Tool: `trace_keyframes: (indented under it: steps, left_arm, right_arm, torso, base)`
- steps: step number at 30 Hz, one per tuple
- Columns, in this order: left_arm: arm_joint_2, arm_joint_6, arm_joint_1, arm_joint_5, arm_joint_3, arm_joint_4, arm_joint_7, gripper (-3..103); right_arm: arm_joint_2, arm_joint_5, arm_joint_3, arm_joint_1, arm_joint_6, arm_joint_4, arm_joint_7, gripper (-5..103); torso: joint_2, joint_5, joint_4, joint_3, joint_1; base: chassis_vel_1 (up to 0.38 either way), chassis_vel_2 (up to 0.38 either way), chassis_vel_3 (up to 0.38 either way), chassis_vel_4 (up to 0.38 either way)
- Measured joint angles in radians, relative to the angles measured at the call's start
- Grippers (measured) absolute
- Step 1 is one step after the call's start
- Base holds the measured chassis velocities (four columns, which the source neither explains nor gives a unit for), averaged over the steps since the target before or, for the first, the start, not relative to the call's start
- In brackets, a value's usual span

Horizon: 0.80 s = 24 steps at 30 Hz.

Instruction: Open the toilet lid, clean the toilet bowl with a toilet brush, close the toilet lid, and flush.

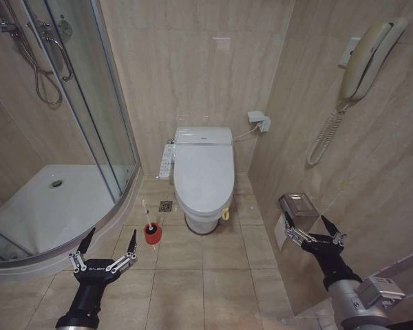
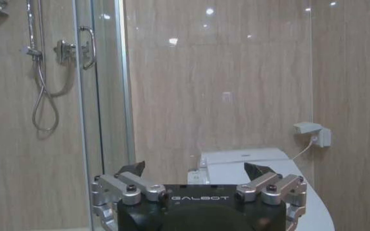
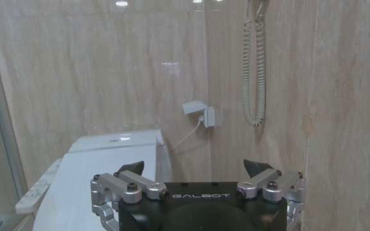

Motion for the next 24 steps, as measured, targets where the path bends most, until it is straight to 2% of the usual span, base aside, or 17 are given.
trace_keyframes:
  steps: [24]
  left_arm:
    - [0.000,0.000,0.000,0.000,0.000,0.000,0.000,100]
  right_arm:
    - [0.000,0.000,0.000,0.000,0.000,0.000,0.000,100]
  torso:
    - [0.000,0.0000,0.0000,0.000,0.000]
  base:
    - [0.000,0.000,0.000,0.000]
